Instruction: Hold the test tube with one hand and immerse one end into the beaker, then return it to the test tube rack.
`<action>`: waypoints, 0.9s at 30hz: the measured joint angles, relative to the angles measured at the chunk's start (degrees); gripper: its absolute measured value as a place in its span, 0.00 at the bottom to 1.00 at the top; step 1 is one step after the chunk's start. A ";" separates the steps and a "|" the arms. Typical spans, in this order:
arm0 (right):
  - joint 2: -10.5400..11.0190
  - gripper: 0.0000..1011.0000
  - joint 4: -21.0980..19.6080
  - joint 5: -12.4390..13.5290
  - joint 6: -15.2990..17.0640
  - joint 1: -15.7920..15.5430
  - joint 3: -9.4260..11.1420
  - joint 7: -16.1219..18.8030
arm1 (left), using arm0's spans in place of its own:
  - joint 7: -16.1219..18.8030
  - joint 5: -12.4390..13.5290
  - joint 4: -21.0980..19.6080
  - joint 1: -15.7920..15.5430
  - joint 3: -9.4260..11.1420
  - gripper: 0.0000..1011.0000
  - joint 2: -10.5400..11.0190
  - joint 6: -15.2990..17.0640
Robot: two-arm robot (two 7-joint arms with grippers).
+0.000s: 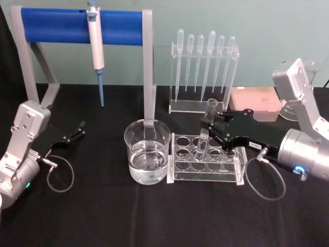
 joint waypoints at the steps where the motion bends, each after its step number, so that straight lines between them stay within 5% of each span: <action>1: -0.22 0.22 0.35 -0.20 -0.12 -0.11 -0.11 0.05 | 0.00 0.00 0.00 0.00 0.00 0.99 0.00 0.00; 27: -2.06 0.22 2.17 -3.16 -1.25 -1.56 -0.57 0.32 | 0.00 0.00 0.00 0.00 0.00 0.99 0.00 0.00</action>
